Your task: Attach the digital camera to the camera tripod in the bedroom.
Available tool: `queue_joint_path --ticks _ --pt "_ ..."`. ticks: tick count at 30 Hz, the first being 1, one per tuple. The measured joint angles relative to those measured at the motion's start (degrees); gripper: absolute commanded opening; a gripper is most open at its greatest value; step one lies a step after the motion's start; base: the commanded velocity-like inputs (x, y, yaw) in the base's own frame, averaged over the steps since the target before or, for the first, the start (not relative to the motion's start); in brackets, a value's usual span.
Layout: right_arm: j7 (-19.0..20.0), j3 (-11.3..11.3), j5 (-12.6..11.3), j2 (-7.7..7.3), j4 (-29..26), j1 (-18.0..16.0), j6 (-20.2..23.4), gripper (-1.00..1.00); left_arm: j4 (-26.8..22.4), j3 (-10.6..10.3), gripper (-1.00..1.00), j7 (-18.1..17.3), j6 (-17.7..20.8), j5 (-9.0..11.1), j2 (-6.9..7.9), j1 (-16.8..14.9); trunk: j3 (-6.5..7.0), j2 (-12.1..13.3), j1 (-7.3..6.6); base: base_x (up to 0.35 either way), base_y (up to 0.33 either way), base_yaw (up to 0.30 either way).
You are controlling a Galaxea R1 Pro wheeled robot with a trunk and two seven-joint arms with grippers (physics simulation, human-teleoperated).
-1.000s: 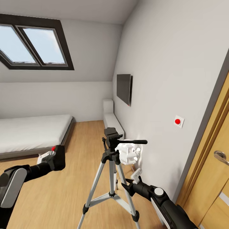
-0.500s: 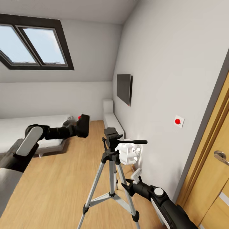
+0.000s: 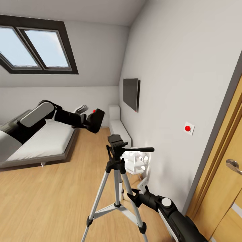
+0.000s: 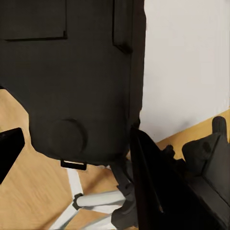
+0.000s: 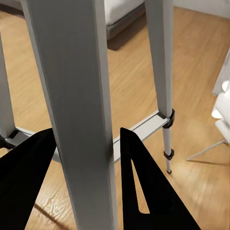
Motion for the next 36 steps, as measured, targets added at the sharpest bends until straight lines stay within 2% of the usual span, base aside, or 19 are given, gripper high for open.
queue_joint_path --ticks 5,9,10,14,16,17,18,23,26,32,33,36 --pt "-0.03 0.03 0.29 0.21 -0.11 0.0 0.01 -1.0 -0.25 2.98 -1.0 1.81 0.0 0.51 0.95 -0.39 0.0 0.0 0.0 0.0 0.0 0.0" --pt "-0.01 0.01 0.36 0.29 -0.12 0.0 0.02 -1.0 -4.66 4.64 -1.0 4.31 0.0 -3.4 1.22 -0.64 0.0 0.0 0.0 0.0 0.0 0.0" --pt "0.0 0.0 0.36 0.3 -0.12 0.01 0.04 -1.0 -6.76 5.7 -1.0 6.17 0.0 -5.85 1.23 -0.7 0.0 0.0 0.0 0.0 0.0 0.0" --pt "-0.02 -0.01 0.36 0.32 -0.08 0.0 0.01 -1.0 -10.32 8.34 -1.0 8.2 0.0 -8.75 1.41 -0.75 0.0 0.0 0.0 0.0 0.0 0.0" --pt "-0.01 -0.01 0.37 0.32 -0.09 0.01 0.02 -1.0 -11.66 8.59 -1.0 8.26 0.0 -9.95 1.61 -0.84 0.0 0.0 0.0 0.0 0.0 0.0" --pt "-0.01 -0.02 0.36 0.32 -0.08 0.01 0.02 -1.0 -12.79 8.71 -1.0 8.13 0.0 -11.52 1.95 -0.94 0.0 0.0 0.0 0.0 0.0 0.0" --pt "-0.01 -0.03 0.36 0.32 -0.07 0.01 0.01 -1.0 -13.38 8.72 -1.0 8.03 0.0 -12.11 2.17 -0.94 0.0 0.0 0.0 0.0 0.0 0.0" --pt "-0.01 -0.03 0.36 0.33 -0.06 0.01 0.0 -1.0 -17.23 8.25 -1.0 6.19 -0.01 -14.13 3.72 -0.17 -0.01 0.01 0.0 0.0 0.0 0.0" --pt "-0.01 -0.04 0.34 0.33 -0.04 0.01 0.0 -1.0 -18.21 7.82 -1.0 5.51 0.0 -14.57 4.37 0.09 0.0 0.01 0.0 0.0 0.0 0.0" --pt "-0.01 -0.06 0.31 0.33 -0.02 0.03 0.01 -1.0 -21.88 7.07 -1.0 3.95 -0.02 -15.15 7.85 0.67 0.0 0.0 0.0 0.0 0.0 0.0" --pt "0.0 -0.05 0.34 0.33 -0.06 0.05 0.0 -1.0 -23.6 6.96 -1.0 3.46 -0.02 -16.54 8.8 0.65 0.0 0.0 0.0 0.0 0.0 0.0" --pt "0.03 -0.07 0.38 0.34 -0.1 0.07 -0.01 -1.0 -25.21 6.88 -1.0 1.36 -0.04 -18.33 10.03 0.53 0.0 0.01 0.0 0.0 0.0 0.0"
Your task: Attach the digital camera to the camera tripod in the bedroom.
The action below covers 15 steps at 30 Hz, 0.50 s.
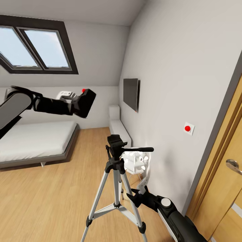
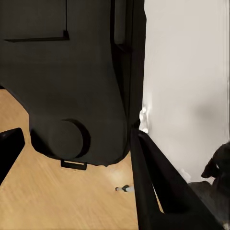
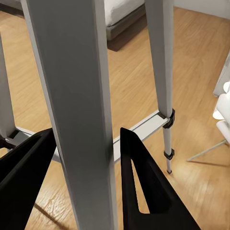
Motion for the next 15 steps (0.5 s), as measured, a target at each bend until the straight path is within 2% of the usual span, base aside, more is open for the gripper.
queue_joint_path --ticks 1,2,5,6,7,8,11,12,13,14,15 --pt "0.0 -0.01 -0.03 -0.02 0.02 0.0 -0.01 -1.0 -0.27 -0.01 -1.0 -1.58 -0.01 -0.36 0.33 -0.05 0.0 0.0 0.0 0.0 0.0 0.0" --pt "0.01 -0.02 -0.06 -0.04 0.02 0.01 -0.01 -1.0 -0.29 -0.02 -1.0 -6.08 -0.05 -0.69 0.85 -0.16 0.0 0.0 0.0 0.0 0.0 0.0" --pt "0.02 -0.02 -0.01 -0.02 -0.03 0.02 0.02 -1.0 1.44 -0.09 -1.0 -14.4 0.0 -1.96 1.38 -0.28 0.0 0.01 0.0 0.0 0.0 0.0" --pt "0.02 -0.02 0.01 -0.02 -0.06 0.03 0.03 -1.0 2.12 -0.13 -1.0 -17.35 0.02 -3.18 1.44 -0.31 0.0 0.01 0.0 0.0 0.0 0.0" --pt "0.02 -0.02 0.02 -0.01 -0.07 0.03 0.04 -1.0 2.65 -0.15 -1.0 -20.41 0.03 -5.21 1.48 -0.35 0.0 0.01 0.0 0.0 0.0 0.0" --pt "0.02 -0.03 0.01 -0.01 -0.07 0.03 0.05 -1.0 3.06 -0.17 -1.0 -23.37 0.03 -7.76 1.47 -0.39 0.0 0.01 0.0 0.0 0.0 0.0" --pt "0.01 -0.02 0.04 0.0 -0.12 0.06 0.06 -1.0 3.82 -0.16 -1.0 -32.71 0.04 -17.28 1.22 -0.89 0.0 0.01 0.0 0.0 0.0 0.0" --pt "0.01 -0.02 0.05 0.0 -0.15 0.08 0.07 -1.0 4.24 -0.19 -1.0 -39.11 0.01 -23.7 0.45 -1.63 0.0 0.01 0.0 0.0 0.0 0.0" --pt "0.01 -0.02 0.05 0.0 -0.15 0.08 0.07 -1.0 4.51 -0.17 -1.0 -42.07 0.0 -27.24 -0.16 -2.03 0.0 0.0 0.0 0.0 0.0 0.0" --pt "0.01 -0.02 0.06 0.0 -0.17 0.08 0.07 -1.0 4.53 -0.17 -1.0 -42.17 -0.01 -27.75 -0.17 -2.04 0.0 0.01 0.0 0.0 0.0 0.0" --pt "0.02 -0.02 0.08 0.0 -0.18 0.09 0.06 -1.0 4.78 -0.17 -1.0 -44.58 -0.03 -30.49 -0.85 -2.35 0.0 0.01 0.01 0.0 0.0 0.0"
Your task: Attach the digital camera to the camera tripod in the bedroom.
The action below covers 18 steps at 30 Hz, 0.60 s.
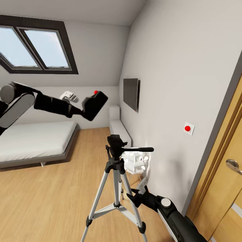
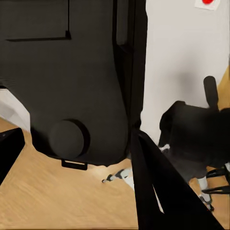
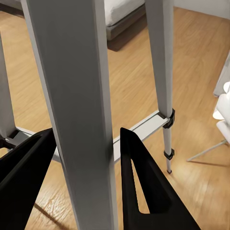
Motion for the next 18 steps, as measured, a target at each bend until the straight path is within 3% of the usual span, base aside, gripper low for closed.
queue_joint_path --ticks 3,4,8,17,18 --pt "0.01 0.01 0.0 -0.01 0.0 0.01 -0.03 -1.0 0.96 -0.04 -1.0 -5.09 -0.06 -7.22 -2.3 -0.69 0.0 0.0 0.0 0.0 0.0 0.0" --pt "0.01 0.01 0.02 -0.01 -0.02 0.02 -0.05 -1.0 2.09 -0.07 -1.0 -7.73 -0.09 -11.25 -4.38 -1.07 0.0 0.01 0.0 0.0 0.0 0.0" --pt "0.02 0.02 0.06 0.0 -0.06 0.04 -0.06 -1.0 3.81 -0.19 -1.0 -10.7 -0.11 -14.45 -7.06 -1.32 0.0 0.0 0.0 0.0 0.0 0.0" --pt "0.02 0.02 0.11 0.0 -0.19 0.11 -0.06 -1.0 4.51 -1.79 -1.0 -16.52 -0.97 -19.42 -8.41 -1.51 0.0 0.0 0.0 0.0 0.0 0.0" --pt "0.02 0.02 0.17 0.0 -0.29 0.17 -0.05 -1.0 4.6 -2.14 -1.0 -19.15 -1.3 -21.24 -8.94 -1.47 0.0 0.0 0.0 0.0 0.0 0.0"
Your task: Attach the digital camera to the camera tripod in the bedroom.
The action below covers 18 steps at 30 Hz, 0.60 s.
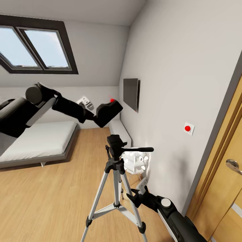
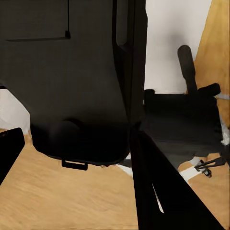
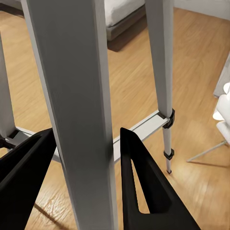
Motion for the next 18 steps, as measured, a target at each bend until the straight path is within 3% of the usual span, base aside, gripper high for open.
queue_joint_path --ticks 2,6,8,13,14,18 --pt "0.0 0.04 0.05 0.0 -0.12 0.06 0.0 -1.0 0.09 -0.23 -1.0 -2.47 -0.61 -3.16 -0.76 0.03 0.0 0.0 0.0 0.0 0.0 0.0" --pt "0.01 0.05 0.09 0.0 -0.17 0.09 -0.01 -1.0 0.13 -0.32 -1.0 -4.72 -0.82 -6.41 -1.69 0.03 0.0 0.0 0.0 0.0 0.0 0.0" --pt "0.01 0.05 0.14 0.0 -0.26 0.14 -0.03 -1.0 0.18 -0.36 -1.0 -7.21 -0.95 -9.7 -2.52 -0.03 0.0 0.0 0.0 0.0 0.0 0.0" --pt "0.01 0.04 0.16 -0.01 -0.3 0.18 -0.05 -1.0 0.29 -0.4 -1.0 -12.06 -1.06 -14.64 -3.44 -0.21 0.0 -0.01 0.0 0.0 0.0 0.0" --pt "0.01 0.04 0.16 -0.01 -0.3 0.18 -0.05 -1.0 0.3 -0.4 -1.0 -12.1 -1.1 -14.75 -3.44 -0.21 0.0 -0.01 0.0 0.0 0.0 0.0" --pt "0.01 0.03 0.16 -0.01 -0.31 0.2 -0.07 -1.0 0.27 -0.34 -1.0 -17.64 -1.35 -20.43 -3.82 -0.54 0.0 -0.01 0.0 0.0 0.0 0.0"
